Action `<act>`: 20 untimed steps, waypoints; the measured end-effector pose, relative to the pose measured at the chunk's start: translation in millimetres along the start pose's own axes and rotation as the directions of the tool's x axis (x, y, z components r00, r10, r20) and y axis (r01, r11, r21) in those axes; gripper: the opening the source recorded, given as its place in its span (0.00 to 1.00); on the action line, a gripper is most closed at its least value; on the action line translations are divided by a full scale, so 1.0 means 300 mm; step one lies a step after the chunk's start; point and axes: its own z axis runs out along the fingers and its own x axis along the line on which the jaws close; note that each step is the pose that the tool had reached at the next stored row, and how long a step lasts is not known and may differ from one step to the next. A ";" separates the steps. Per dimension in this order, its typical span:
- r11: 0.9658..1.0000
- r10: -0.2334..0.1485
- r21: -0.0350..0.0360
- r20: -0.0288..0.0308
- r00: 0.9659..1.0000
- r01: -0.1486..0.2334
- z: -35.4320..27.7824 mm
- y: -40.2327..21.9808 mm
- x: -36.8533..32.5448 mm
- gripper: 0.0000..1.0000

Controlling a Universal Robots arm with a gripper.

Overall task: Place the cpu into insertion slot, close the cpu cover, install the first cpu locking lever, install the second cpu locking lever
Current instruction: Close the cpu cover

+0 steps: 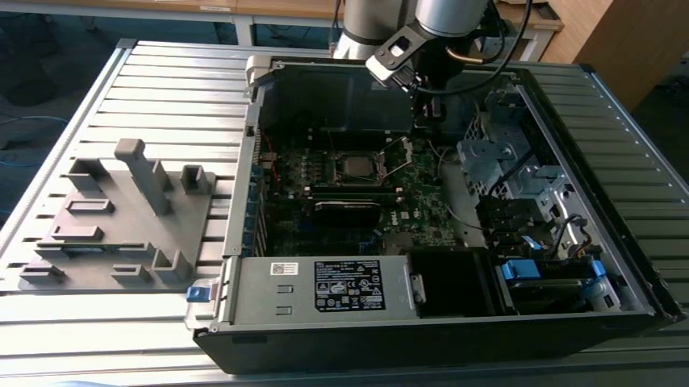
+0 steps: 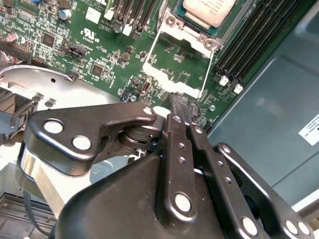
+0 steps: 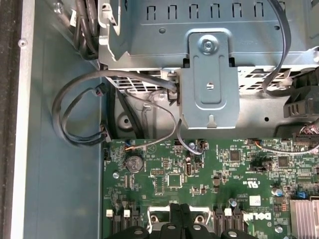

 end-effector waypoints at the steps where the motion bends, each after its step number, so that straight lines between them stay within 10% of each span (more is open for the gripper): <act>1: 1.000 0.000 0.000 0.000 1.000 0.000 0.000 0.002 0.000 0.11; 20: 1.000 0.000 0.000 0.000 1.000 0.000 0.001 0.036 0.001 0.11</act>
